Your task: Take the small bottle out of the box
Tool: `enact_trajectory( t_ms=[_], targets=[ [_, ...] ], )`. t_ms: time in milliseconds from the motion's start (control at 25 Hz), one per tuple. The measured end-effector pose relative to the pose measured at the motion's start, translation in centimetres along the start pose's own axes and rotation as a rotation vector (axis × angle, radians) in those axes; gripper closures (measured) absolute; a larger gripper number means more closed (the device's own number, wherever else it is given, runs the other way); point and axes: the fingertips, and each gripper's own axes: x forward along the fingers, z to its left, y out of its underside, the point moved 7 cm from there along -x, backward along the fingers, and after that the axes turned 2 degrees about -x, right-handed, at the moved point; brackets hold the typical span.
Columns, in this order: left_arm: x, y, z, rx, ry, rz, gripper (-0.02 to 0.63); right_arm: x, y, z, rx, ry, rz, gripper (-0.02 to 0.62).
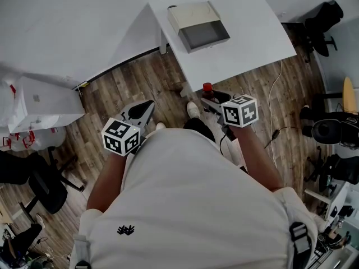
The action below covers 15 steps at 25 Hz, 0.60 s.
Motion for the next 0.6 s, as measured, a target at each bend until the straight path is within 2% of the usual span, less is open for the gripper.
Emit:
enact_trajectory(
  t_ms=[600],
  targets=[
    [3.9, -2.4, -0.1, -0.002, -0.025, -0.001, 0.592, -0.1, -2.1, -4.5, -0.007, -0.025, 0.004, 0.379]
  ],
)
